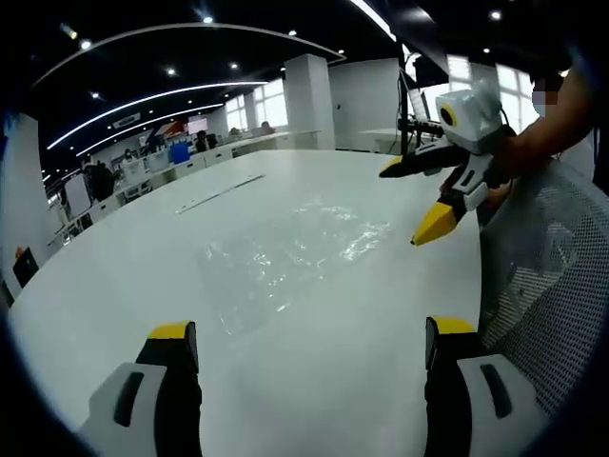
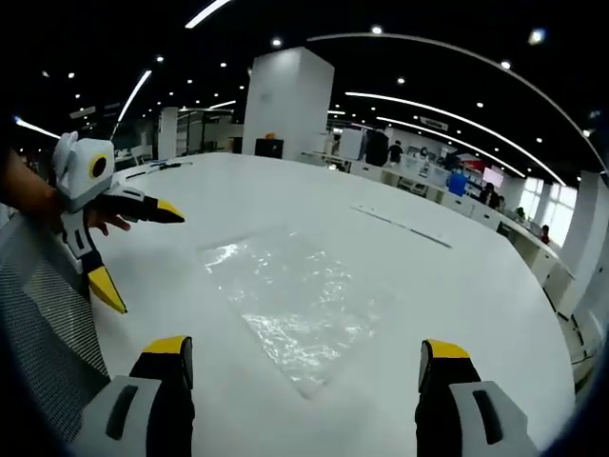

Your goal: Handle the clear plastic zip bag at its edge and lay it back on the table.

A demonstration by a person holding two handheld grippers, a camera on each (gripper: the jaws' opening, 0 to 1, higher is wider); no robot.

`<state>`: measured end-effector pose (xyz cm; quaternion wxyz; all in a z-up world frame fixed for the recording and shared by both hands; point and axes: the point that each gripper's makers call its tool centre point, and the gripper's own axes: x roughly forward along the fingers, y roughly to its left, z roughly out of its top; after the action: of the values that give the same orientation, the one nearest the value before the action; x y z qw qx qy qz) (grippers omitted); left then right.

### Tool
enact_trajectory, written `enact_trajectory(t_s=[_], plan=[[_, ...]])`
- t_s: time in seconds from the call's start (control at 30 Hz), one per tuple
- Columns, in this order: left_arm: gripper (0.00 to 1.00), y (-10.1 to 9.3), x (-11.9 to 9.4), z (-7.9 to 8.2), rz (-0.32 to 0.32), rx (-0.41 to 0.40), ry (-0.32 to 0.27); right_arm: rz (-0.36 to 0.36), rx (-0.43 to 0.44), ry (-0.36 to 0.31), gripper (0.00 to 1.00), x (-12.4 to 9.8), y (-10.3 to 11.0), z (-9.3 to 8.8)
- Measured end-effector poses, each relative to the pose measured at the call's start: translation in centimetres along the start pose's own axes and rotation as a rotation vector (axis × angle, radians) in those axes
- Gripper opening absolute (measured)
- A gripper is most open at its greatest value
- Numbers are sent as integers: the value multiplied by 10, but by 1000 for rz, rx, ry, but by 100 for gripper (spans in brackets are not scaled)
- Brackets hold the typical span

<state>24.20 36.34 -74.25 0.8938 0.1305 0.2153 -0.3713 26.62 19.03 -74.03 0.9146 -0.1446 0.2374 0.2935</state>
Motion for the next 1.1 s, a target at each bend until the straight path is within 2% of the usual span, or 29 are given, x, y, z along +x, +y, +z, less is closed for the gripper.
enact_trajectory(t_s=[0.23,1.1], plan=[[99,-7,-1,5,-10,5,-2,0,0,0,100,2,-1,-2],[99,-12,-1,9,-22,11,-6,5,-1,8,100,0,0,-2]])
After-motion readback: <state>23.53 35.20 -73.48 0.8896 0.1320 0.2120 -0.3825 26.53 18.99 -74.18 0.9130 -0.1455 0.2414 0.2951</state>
